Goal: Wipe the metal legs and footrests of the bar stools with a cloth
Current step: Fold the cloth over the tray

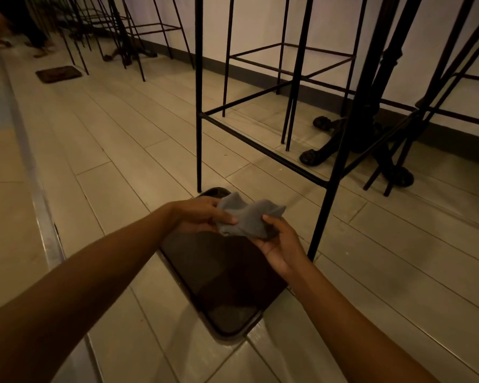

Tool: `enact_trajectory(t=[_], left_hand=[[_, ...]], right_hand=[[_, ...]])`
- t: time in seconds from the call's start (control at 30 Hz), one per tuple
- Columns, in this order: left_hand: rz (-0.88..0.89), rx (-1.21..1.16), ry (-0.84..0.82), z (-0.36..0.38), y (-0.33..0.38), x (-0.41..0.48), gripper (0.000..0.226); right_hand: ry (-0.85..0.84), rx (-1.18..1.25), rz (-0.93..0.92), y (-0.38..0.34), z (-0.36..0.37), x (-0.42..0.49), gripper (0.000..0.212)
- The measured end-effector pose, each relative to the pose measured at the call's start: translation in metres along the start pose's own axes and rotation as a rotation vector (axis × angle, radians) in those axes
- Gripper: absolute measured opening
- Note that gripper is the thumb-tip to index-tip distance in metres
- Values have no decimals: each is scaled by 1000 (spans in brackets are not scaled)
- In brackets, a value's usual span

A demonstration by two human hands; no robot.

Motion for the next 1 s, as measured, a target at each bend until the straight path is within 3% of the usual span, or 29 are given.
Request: enact_trajectory(t=[0.27, 0.37, 0.5, 0.63, 1.0], left_hand=[[124, -71, 254, -35, -8, 7, 24], [135, -172, 348, -46, -32, 20, 34], [124, -186, 465, -55, -70, 37, 28], [65, -138, 545, -58, -96, 51, 39], [-61, -24, 532, -59, -161, 95, 43]], right_hand=[[238, -173, -105, 21, -5, 17, 42], [315, -188, -131, 30, -16, 24, 47], [398, -257, -102, 45, -35, 34, 48], [499, -346, -26, 63, -60, 44, 46], [679, -512, 94, 97, -113, 67, 41]])
Point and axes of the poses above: each hand's wrist, its own x-axis towards the middle knuckle, its own z-axis out of the palm, y = z × x, the point moved 7 cm from there along x, towards the middle knuckle, and after that the axes turned 12 degrees about x, right-handed, at the moved point
